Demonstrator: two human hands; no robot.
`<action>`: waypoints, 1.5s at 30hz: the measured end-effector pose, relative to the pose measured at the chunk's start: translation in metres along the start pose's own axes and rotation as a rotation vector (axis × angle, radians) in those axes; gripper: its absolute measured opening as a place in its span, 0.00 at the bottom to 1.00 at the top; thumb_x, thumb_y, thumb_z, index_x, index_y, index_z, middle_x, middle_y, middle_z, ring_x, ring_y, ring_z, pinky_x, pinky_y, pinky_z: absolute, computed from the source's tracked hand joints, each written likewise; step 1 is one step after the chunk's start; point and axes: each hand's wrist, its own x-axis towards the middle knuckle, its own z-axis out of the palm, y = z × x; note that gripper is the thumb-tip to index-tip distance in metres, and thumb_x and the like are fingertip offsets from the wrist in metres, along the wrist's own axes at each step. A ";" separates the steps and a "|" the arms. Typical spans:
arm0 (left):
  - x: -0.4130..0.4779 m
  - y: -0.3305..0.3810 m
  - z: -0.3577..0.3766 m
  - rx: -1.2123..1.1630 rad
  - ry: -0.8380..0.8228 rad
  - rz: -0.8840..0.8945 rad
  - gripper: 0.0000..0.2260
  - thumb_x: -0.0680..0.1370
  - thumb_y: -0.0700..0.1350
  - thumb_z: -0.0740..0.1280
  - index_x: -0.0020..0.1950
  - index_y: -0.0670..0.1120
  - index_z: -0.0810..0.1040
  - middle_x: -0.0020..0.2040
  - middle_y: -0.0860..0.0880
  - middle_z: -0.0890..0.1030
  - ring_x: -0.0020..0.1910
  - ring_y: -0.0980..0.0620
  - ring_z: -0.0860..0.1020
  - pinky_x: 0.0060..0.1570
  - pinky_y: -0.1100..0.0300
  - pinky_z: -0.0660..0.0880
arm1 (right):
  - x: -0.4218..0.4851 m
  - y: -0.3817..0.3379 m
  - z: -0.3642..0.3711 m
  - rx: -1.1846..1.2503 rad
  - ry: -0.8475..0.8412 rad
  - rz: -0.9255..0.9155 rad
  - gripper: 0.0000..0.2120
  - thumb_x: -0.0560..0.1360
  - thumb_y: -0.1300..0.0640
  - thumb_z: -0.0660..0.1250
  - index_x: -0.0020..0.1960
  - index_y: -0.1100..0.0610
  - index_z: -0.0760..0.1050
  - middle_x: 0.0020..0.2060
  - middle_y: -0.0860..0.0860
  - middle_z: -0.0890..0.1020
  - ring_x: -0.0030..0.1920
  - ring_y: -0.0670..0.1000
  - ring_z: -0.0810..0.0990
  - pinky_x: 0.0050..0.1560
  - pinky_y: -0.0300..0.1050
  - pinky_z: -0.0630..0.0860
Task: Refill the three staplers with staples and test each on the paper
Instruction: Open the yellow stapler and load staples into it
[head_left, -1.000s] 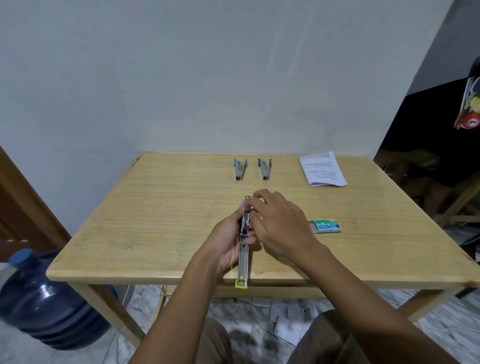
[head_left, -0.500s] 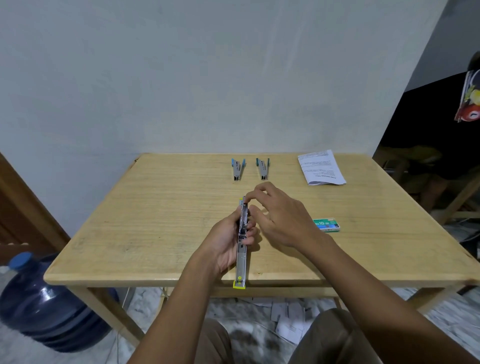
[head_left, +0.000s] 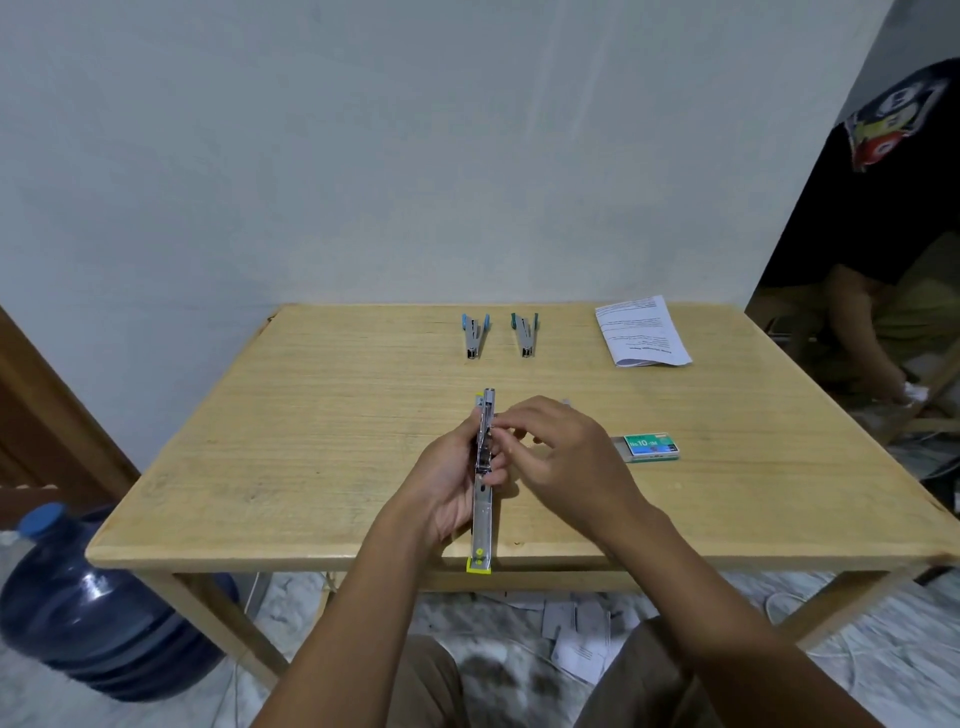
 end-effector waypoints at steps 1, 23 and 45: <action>0.000 0.000 0.001 0.005 0.002 -0.002 0.16 0.84 0.51 0.57 0.49 0.39 0.74 0.29 0.46 0.69 0.23 0.55 0.69 0.19 0.66 0.67 | 0.002 -0.001 0.001 -0.046 -0.001 0.013 0.05 0.76 0.56 0.69 0.49 0.54 0.84 0.44 0.46 0.83 0.44 0.44 0.79 0.45 0.43 0.76; 0.009 -0.002 -0.006 -0.043 -0.028 0.011 0.17 0.83 0.52 0.58 0.53 0.38 0.74 0.36 0.42 0.72 0.24 0.53 0.70 0.21 0.65 0.67 | 0.008 -0.012 0.003 -0.026 -0.084 0.287 0.06 0.77 0.49 0.67 0.49 0.49 0.81 0.44 0.43 0.78 0.40 0.42 0.75 0.44 0.45 0.75; -0.040 0.006 0.023 0.351 0.018 0.103 0.19 0.83 0.52 0.58 0.55 0.39 0.80 0.40 0.42 0.82 0.32 0.50 0.80 0.36 0.58 0.78 | -0.004 -0.010 -0.041 0.476 -0.023 0.345 0.12 0.74 0.52 0.72 0.57 0.48 0.82 0.50 0.40 0.85 0.50 0.39 0.82 0.53 0.41 0.78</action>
